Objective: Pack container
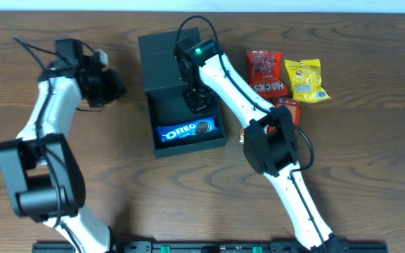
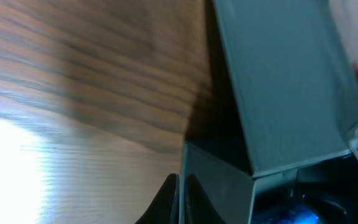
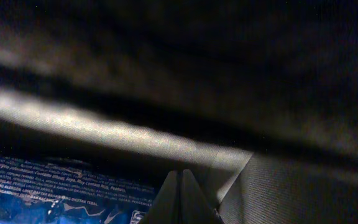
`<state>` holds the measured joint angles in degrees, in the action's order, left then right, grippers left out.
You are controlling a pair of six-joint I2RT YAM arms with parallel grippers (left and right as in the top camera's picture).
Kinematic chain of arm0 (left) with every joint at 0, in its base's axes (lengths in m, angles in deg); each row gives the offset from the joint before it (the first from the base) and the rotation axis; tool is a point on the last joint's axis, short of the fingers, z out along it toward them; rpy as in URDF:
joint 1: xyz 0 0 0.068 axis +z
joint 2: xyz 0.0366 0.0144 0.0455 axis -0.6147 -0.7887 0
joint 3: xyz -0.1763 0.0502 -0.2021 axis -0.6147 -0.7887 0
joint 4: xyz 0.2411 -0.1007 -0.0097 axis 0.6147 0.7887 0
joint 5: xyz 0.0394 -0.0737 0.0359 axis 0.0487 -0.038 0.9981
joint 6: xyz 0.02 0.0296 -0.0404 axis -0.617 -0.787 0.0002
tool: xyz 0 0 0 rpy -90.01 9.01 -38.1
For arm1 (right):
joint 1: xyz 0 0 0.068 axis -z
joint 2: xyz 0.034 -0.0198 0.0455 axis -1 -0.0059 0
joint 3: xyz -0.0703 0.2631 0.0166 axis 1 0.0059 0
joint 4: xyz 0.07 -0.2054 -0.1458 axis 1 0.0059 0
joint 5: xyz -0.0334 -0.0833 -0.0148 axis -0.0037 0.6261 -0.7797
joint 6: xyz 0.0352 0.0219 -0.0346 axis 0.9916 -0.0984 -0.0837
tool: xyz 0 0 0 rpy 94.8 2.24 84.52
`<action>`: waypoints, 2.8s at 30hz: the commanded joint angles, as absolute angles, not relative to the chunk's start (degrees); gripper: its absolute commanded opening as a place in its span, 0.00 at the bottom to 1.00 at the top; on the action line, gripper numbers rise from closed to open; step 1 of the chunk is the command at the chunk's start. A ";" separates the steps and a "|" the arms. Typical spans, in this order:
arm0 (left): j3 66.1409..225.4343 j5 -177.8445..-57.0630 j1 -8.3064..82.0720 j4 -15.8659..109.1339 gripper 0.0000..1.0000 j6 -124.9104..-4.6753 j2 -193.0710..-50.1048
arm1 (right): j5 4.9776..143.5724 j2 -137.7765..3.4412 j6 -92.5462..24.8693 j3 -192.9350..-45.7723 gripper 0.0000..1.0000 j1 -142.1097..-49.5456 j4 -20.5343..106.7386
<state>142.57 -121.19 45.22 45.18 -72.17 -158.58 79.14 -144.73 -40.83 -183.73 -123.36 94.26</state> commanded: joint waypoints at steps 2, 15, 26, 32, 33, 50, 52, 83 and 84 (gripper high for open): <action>141.70 -124.58 41.13 41.60 0.06 -68.59 -162.56 | 75.95 -145.12 -43.70 -184.65 0.02 -122.59 93.91; 141.70 -122.26 34.53 32.90 0.06 -63.58 -163.85 | 74.79 -144.81 -44.20 -184.98 0.01 -122.88 97.86; 141.70 -122.28 34.53 32.66 0.06 -63.08 -163.83 | 74.15 -144.81 -44.18 -184.98 0.02 -127.18 102.56; 141.72 -122.33 34.53 32.33 0.06 -63.08 -163.83 | 74.15 -144.81 -44.18 -184.98 0.02 -127.03 104.18; 141.72 -122.48 34.53 32.04 0.06 -63.08 -163.83 | 74.24 -144.81 -44.18 -184.98 0.02 -126.96 104.97; 141.72 -122.50 34.56 31.85 0.06 -63.06 -163.83 | 76.62 -133.86 -46.78 -194.71 0.01 -120.12 106.52; 141.77 -122.48 34.58 31.80 0.06 -63.06 -163.83 | 77.65 -129.10 -47.43 -194.71 0.01 -118.94 107.61; 136.13 -121.15 47.21 54.27 0.06 -81.76 -149.18 | 73.59 -89.63 -54.60 -124.79 0.02 -121.78 63.07; 134.27 -122.39 47.14 53.25 0.06 -81.76 -149.18 | 73.00 -90.52 -54.43 -124.13 0.01 -121.98 60.84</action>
<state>138.27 -121.65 47.45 53.79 -79.36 -149.20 78.55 -87.92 -53.58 -126.93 -121.04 63.37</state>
